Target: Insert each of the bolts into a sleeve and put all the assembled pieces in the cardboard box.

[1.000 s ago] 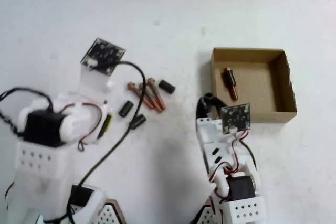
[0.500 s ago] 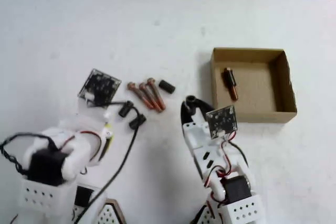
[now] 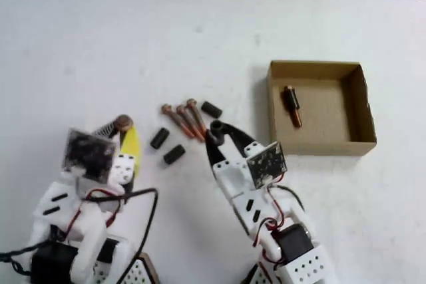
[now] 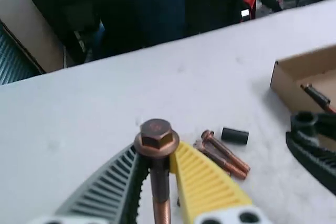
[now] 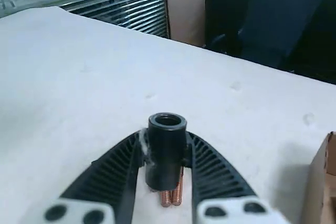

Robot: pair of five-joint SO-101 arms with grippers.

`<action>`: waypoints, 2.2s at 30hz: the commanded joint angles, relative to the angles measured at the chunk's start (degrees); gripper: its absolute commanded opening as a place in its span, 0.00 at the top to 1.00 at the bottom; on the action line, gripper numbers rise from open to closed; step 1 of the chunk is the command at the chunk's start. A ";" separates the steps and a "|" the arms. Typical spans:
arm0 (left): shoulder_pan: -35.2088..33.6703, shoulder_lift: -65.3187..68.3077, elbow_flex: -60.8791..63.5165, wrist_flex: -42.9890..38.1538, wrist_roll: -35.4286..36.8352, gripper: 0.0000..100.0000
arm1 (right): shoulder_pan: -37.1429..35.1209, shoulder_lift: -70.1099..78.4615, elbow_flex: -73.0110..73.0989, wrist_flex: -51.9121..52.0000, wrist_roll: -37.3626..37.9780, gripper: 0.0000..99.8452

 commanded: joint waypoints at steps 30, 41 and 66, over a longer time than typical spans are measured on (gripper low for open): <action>9.27 -1.71 -0.18 -14.33 13.36 0.98 | -9.63 -0.13 0.53 1.63 5.63 0.98; 9.80 -1.71 8.97 -27.78 18.02 0.98 | -9.71 -0.13 0.53 1.19 5.63 0.98; 20.62 -1.71 14.95 -31.82 17.85 0.98 | -9.45 0.04 0.53 -0.40 5.71 0.98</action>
